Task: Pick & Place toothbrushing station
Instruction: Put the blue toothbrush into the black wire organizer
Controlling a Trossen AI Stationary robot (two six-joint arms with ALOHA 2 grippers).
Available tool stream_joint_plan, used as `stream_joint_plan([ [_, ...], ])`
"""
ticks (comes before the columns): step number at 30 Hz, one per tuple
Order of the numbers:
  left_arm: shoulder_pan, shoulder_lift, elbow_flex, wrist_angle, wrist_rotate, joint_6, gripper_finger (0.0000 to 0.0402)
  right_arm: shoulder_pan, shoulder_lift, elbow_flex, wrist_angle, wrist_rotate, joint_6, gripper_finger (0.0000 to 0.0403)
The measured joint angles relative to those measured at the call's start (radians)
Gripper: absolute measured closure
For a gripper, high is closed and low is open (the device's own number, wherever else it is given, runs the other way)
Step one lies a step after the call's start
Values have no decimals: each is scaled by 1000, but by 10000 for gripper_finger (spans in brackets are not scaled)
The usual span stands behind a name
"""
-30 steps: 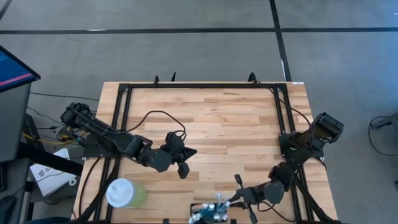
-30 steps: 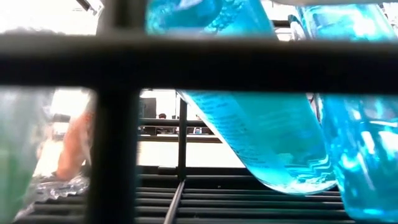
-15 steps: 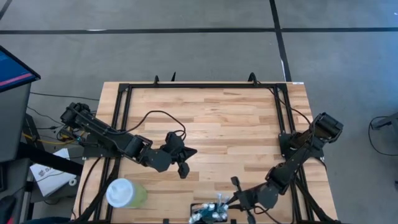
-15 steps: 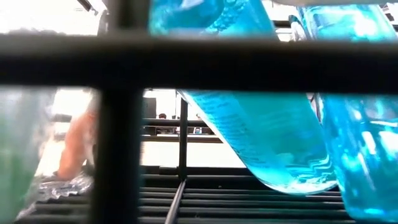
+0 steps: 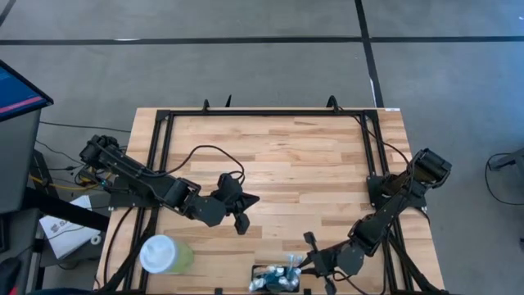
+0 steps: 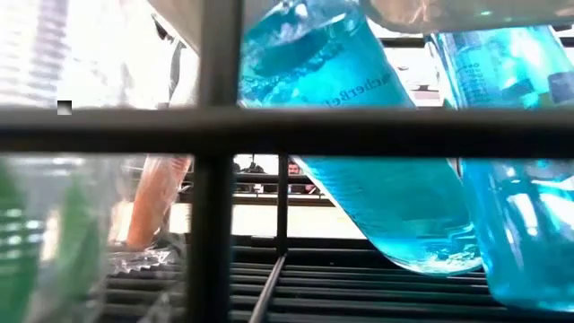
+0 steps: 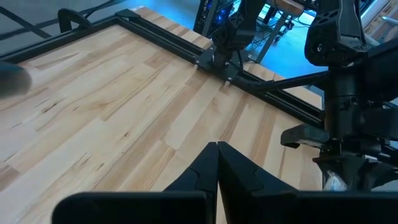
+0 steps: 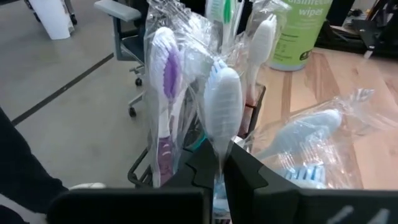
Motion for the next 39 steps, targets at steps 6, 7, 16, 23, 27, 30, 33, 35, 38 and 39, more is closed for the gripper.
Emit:
stream_joint_plan([
  [6,0,0,0,0,-3,0,402,2,2,-1,-5,-30,42,364],
  [7,0,0,0,0,-3,0,402,2,2,-2,-5,-36,59,359],
  [16,0,0,0,0,-2,0,402,0,0,26,-17,-49,184,326],
  [23,0,0,0,2,-2,0,402,-1,0,71,-131,-49,261,275],
  [27,0,0,0,3,-2,0,402,-1,-9,101,-205,-48,288,231],
  [30,0,0,0,3,-2,0,402,-8,-24,129,-267,-46,289,201],
  [33,0,0,0,4,-2,2,402,-10,-45,166,-349,-46,289,178],
  [35,0,0,0,4,-2,2,402,-13,-64,188,-416,-46,289,170],
  [38,0,0,0,5,-2,3,401,-13,-89,216,-493,-47,289,168],
  [39,0,0,0,5,-2,3,402,-13,-98,224,-516,-52,289,169],
])
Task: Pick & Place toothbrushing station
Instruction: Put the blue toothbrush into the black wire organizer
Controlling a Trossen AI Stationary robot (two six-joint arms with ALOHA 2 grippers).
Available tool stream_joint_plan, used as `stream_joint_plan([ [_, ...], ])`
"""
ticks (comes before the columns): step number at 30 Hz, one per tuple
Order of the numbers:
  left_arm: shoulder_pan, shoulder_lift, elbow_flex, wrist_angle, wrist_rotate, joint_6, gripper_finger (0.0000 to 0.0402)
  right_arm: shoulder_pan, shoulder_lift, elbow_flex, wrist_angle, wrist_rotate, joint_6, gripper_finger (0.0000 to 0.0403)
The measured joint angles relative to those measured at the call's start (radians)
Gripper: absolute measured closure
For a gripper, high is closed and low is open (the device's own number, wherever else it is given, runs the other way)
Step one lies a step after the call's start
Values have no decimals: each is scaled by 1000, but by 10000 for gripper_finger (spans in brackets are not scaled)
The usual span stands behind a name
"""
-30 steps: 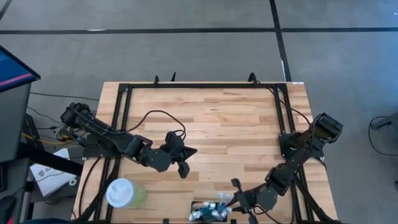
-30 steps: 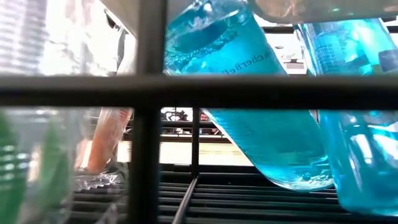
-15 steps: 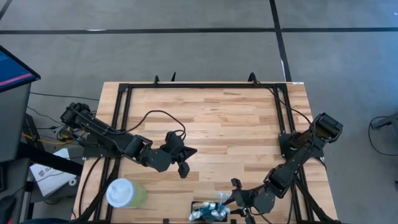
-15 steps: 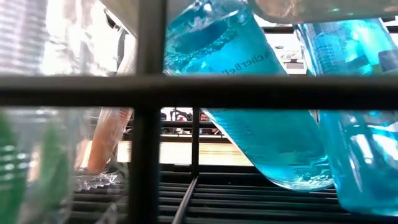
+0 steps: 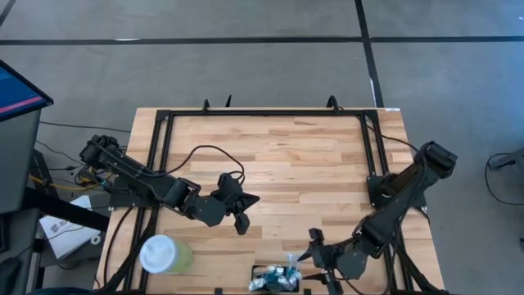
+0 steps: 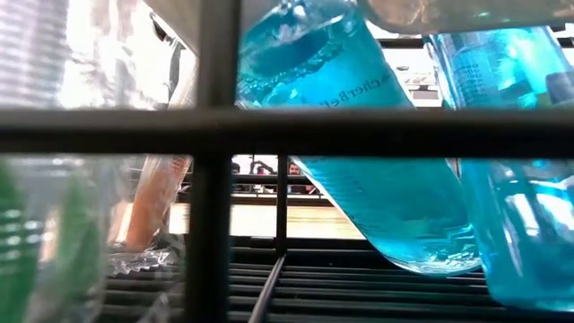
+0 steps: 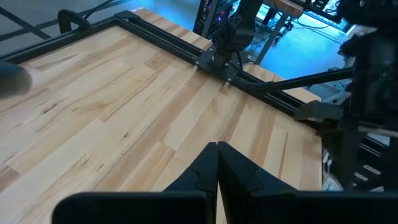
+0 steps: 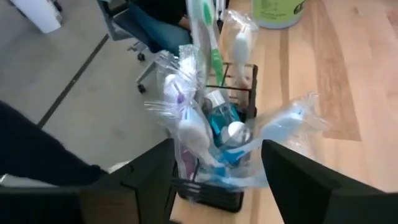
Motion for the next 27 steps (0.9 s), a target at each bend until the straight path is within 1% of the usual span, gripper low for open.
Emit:
stream_joint_plan([
  [3,-1,0,0,0,0,1,402,0,-25,23,-52,-45,11,175],
  [6,-1,0,0,1,0,1,402,-2,-58,32,-67,-101,26,184],
  [9,-1,0,0,2,0,1,402,-3,-98,37,-64,-118,52,199],
  [11,-1,0,0,2,0,1,402,-7,-127,37,-55,-118,105,213],
  [13,-1,0,0,2,0,0,402,-17,-150,37,-52,-118,188,235],
  [15,-1,0,0,3,0,0,402,-27,-156,37,-52,-117,274,267],
  [17,-1,0,0,3,0,0,402,-32,-149,37,-46,-117,323,307],
  [20,-1,0,0,3,0,10,401,-22,-117,37,7,-118,361,379],
  [21,-1,0,0,3,0,21,402,-15,-106,36,31,-117,368,390],
  [24,-1,0,0,3,0,33,401,-3,-82,36,99,-116,405,389],
  [27,-1,0,0,3,0,42,402,5,-82,37,102,-68,422,399],
])
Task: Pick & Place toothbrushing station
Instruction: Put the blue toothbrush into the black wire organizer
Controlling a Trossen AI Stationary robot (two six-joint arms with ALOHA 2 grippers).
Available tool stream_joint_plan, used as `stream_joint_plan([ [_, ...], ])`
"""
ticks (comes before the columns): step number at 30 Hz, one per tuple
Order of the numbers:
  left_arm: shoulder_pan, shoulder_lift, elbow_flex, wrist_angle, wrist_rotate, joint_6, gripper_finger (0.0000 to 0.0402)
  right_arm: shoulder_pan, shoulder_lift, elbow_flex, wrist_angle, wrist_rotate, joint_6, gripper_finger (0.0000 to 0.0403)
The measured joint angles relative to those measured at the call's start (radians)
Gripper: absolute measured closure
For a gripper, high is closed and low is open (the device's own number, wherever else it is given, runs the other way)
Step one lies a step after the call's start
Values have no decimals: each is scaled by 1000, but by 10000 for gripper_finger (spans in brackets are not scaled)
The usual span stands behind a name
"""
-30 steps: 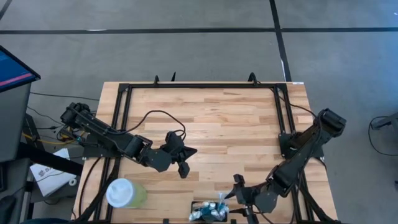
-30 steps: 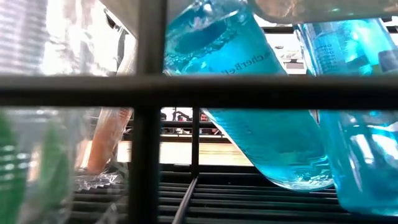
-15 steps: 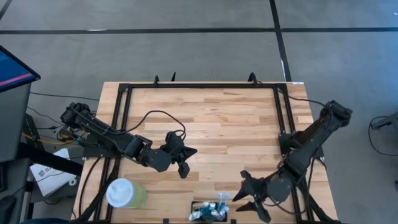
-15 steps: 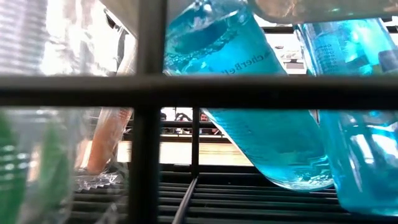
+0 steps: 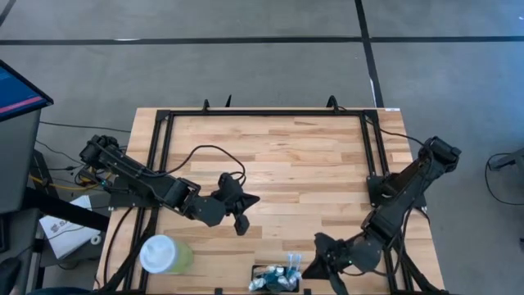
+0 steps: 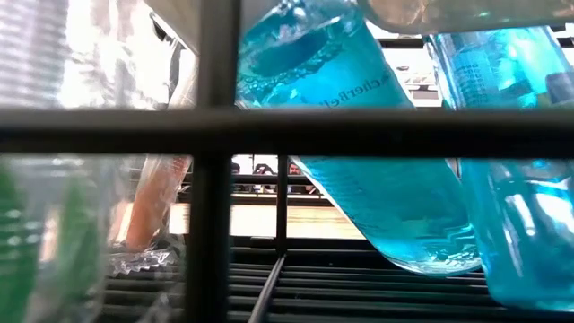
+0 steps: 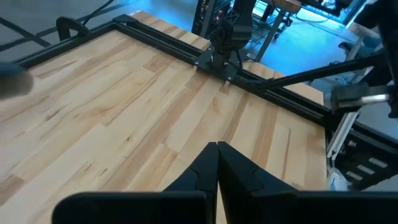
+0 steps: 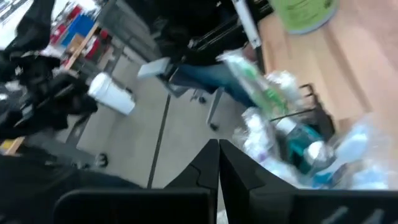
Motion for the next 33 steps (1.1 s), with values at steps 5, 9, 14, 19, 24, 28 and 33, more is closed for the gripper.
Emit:
stream_joint_plan([
  [5,0,0,0,1,22,43,401,-25,0,0,7,9,84,402],
  [9,-2,0,0,3,24,71,401,-24,21,-2,18,50,145,402],
  [14,-3,0,0,5,26,140,401,-13,82,-2,78,57,231,403],
  [19,-3,0,0,7,26,170,401,-5,161,0,239,66,289,403],
  [24,-9,-9,0,7,34,183,401,-4,146,0,217,142,283,403],
  [28,-12,-14,0,7,37,201,401,-5,142,0,174,138,321,403],
  [33,-11,-14,0,6,38,222,401,18,141,0,157,135,363,403],
])
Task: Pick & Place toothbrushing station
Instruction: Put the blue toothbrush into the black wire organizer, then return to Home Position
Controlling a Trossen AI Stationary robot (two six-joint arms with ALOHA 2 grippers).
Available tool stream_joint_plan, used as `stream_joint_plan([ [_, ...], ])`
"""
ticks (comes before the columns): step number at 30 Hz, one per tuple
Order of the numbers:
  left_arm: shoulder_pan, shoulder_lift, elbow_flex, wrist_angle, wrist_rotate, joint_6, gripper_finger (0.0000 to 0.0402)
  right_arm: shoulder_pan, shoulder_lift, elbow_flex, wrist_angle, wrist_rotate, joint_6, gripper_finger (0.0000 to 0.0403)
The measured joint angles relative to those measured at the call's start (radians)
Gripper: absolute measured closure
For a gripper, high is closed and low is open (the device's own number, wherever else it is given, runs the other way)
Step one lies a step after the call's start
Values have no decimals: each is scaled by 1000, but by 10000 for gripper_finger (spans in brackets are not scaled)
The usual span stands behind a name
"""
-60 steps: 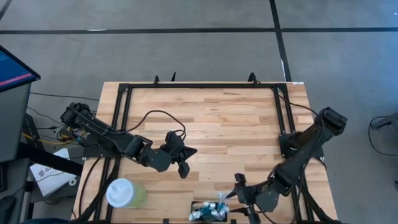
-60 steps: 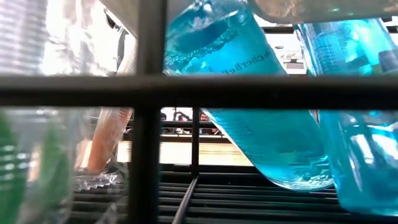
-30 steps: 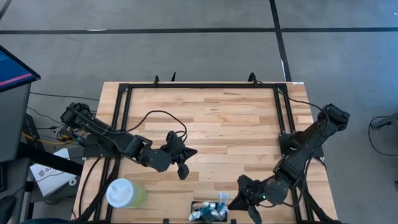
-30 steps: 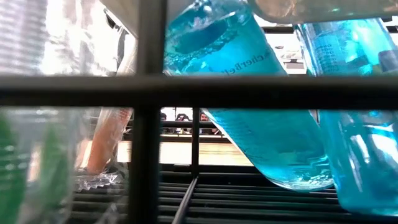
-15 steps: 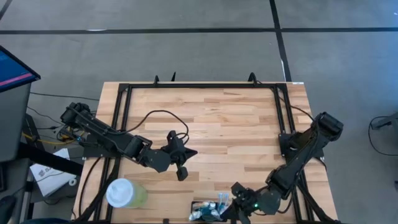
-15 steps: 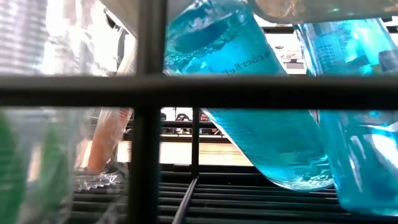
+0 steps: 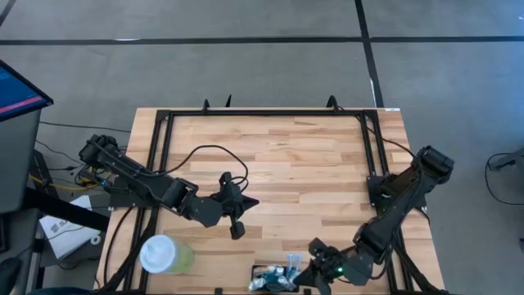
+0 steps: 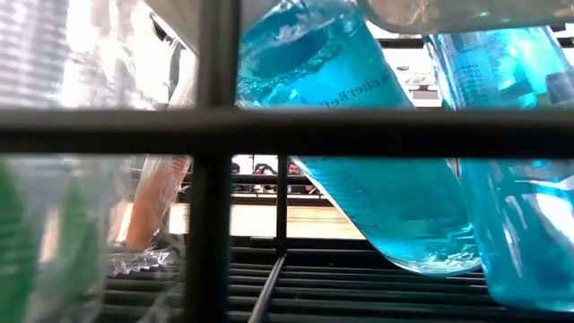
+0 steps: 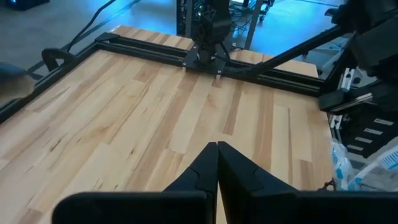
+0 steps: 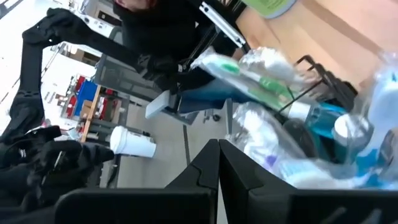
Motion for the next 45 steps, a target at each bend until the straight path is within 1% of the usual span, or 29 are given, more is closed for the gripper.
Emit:
stream_joint_plan([
  [7,0,0,0,-1,2,6,401,11,-5,0,-79,-6,55,403],
  [15,0,0,0,-1,1,7,401,-16,-6,0,-122,-23,53,403],
  [17,0,0,0,0,6,7,401,-20,-8,0,-91,-20,20,403],
  [19,-5,-3,0,2,13,16,401,-21,-41,-2,-83,11,-25,403],
  [22,-19,-8,0,44,19,79,401,-33,-100,2,-99,63,-82,403],
  [25,-21,-19,0,108,91,126,401,-67,-158,0,-170,95,-149,403],
  [30,-6,-19,0,268,205,137,401,-148,-265,0,-297,101,-286,403],
  [33,21,-19,0,378,294,138,401,-202,-310,0,-362,101,-353,403],
  [38,93,-18,0,550,428,138,401,-296,-343,0,-464,100,-397,403],
  [41,138,-18,0,564,441,125,401,-350,-342,0,-475,89,-430,403],
  [45,177,-18,0,563,454,110,401,-406,-337,0,-456,21,-504,403],
])
